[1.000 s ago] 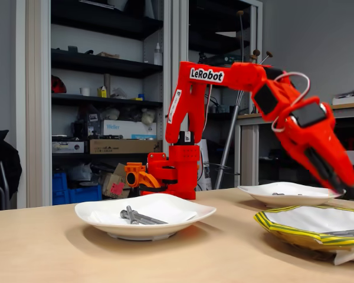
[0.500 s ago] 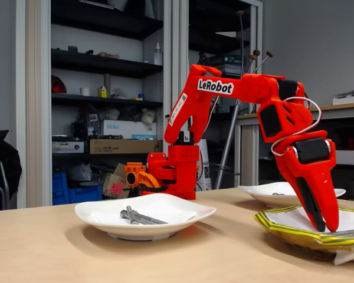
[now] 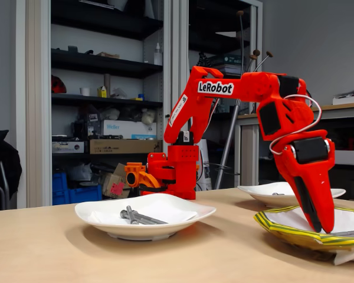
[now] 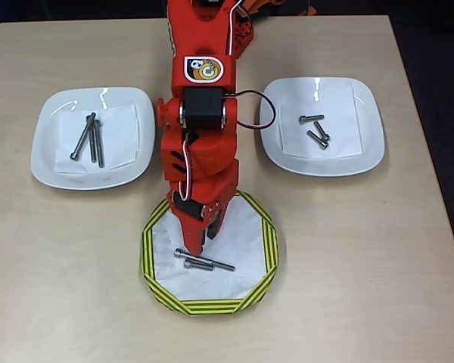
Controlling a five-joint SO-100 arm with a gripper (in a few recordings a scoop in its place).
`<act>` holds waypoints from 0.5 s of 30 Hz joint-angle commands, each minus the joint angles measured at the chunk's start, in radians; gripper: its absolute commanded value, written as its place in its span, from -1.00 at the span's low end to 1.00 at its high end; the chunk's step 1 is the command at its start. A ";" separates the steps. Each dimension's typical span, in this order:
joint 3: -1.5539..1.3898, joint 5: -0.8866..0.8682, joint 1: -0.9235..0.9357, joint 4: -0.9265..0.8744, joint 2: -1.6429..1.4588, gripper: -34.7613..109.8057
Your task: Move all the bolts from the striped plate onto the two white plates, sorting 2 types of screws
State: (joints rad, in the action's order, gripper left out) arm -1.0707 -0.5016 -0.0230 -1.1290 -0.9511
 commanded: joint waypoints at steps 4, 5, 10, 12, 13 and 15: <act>0.112 -0.009 -0.011 -0.054 -0.040 -0.37; 0.123 -0.009 -0.011 -0.061 -0.034 -0.37; 0.158 -0.011 -0.009 -0.069 0.006 -0.37; 0.158 -0.020 -0.009 -0.069 0.018 -0.37; 0.158 -0.021 -0.009 -0.069 0.023 -0.38; 0.158 -0.035 -0.009 -0.074 0.034 -0.38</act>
State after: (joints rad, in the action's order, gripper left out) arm -0.9419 -0.5093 -0.0215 -1.1827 -0.9035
